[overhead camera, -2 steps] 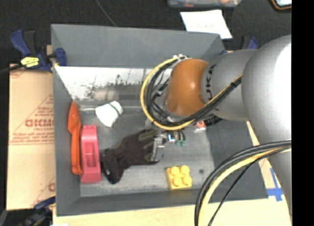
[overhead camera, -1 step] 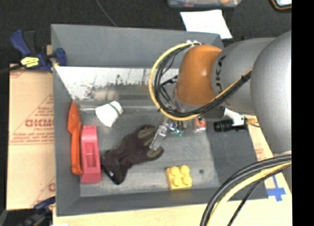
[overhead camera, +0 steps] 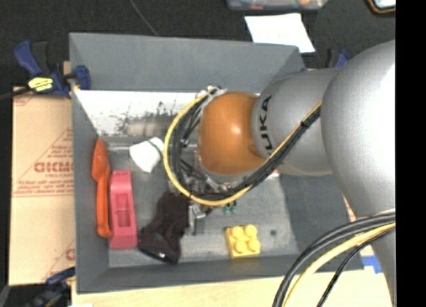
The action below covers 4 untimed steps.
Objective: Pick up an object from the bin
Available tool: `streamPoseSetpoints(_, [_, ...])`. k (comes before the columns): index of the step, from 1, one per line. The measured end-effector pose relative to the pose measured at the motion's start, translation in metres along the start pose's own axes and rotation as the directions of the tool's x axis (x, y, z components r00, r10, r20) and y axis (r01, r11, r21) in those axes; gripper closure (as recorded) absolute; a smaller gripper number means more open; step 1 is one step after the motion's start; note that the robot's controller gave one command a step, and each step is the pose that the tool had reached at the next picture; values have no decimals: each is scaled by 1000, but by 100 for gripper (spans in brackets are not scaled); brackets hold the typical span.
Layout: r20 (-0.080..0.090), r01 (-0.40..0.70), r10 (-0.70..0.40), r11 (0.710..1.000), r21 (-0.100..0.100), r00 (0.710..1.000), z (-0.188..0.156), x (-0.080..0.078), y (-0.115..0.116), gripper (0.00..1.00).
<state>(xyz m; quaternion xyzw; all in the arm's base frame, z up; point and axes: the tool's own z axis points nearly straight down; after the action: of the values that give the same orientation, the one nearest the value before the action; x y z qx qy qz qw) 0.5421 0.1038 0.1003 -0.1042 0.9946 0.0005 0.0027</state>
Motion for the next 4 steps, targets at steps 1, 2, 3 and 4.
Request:
streamPoseSetpoints(1, [9,-280,280,960,3,960,29,-14,-15,0])
streamPoseSetpoints(2, [6,26,-26,1000,1,1000,28,-11,-24,100])
streamPoseSetpoints(3, [6,26,-26,1000,1,1000,28,-11,-24,100])
streamPoseSetpoints(4, [8,25,-25,1000,1,1000,17,-11,-24,100])
